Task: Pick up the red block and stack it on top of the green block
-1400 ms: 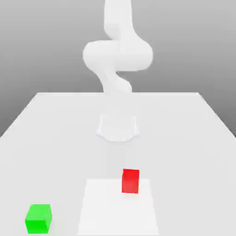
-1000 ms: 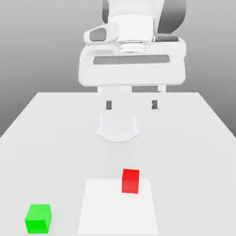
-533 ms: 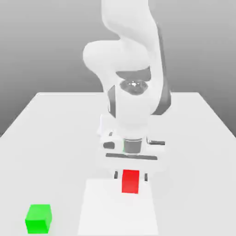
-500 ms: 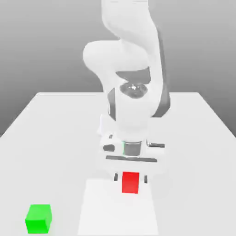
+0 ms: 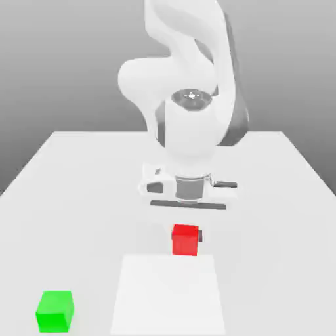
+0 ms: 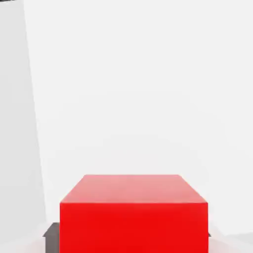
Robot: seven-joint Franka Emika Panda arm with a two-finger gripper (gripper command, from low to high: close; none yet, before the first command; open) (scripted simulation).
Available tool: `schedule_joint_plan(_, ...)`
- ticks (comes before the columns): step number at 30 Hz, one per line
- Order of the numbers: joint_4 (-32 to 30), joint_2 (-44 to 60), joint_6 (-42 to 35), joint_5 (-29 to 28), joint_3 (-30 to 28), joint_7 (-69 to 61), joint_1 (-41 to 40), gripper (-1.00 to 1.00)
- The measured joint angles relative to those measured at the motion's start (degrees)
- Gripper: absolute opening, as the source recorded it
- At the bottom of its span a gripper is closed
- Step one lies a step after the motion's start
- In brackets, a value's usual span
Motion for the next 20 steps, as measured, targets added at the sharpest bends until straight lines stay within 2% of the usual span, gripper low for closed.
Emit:
schedule_joint_plan(12,24.42,12.22,-12.32,1.3,-8.79,-15.89,-14.99,-1.0)
schedule_joint_plan(16,26.52,19.49,-7.14,3.08,-8.36,-18.27,-16.72,-1.0)
schedule_joint_plan(17,26.66,21.25,-5.54,3.55,-8.03,-18.64,-17.03,1.0)
schedule_joint_plan(20,26.66,21.25,-5.54,3.55,-8.03,-18.64,-17.03,1.0)
